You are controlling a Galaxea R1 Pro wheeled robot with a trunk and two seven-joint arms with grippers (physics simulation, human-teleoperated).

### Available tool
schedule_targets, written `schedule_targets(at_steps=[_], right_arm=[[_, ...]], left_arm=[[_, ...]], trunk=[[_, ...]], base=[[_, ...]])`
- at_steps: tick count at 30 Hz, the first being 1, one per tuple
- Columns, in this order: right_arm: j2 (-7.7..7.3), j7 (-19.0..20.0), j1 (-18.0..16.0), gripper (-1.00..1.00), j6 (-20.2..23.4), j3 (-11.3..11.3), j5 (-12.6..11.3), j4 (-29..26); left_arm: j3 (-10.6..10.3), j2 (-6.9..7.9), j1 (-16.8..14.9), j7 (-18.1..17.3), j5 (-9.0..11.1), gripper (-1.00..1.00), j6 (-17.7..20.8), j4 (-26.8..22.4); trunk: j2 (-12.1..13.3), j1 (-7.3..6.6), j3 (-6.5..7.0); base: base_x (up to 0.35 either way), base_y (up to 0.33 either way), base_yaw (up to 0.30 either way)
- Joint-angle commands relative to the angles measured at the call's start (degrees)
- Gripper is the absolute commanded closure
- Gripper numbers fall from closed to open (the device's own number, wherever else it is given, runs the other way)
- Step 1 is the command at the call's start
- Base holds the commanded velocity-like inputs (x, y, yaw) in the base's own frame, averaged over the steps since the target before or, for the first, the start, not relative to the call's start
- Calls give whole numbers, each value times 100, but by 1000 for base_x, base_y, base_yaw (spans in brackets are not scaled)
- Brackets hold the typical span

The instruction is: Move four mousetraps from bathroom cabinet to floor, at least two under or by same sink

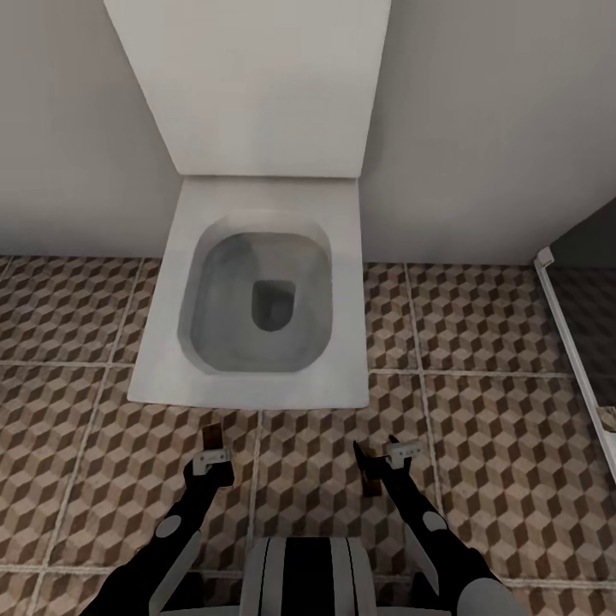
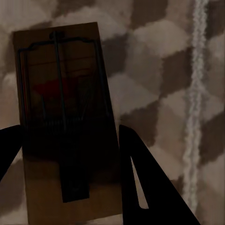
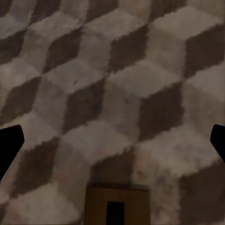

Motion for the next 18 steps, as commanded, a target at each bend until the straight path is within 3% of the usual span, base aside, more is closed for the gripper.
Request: schedule_targets(at_steps=[1, 7, 18], right_arm=[[0, 22, -2, -100, -16, 1, -19, 5], [0, 22, -2, -100, -16, 2, -19, 5], [0, 22, -2, -100, -16, 3, -19, 5]], left_arm=[[-43, 10, -4, 60, 37, 100, -28, -1], [-43, 10, -4, 61, 37, 100, -28, -1], [-43, 10, -4, 61, 37, 100, -28, -2]], trunk=[[-1, 1, -3], [-1, 1, -3], [-1, 1, -3]], base=[[239, 0, 0], [194, 0, 0], [25, 0, 0]])
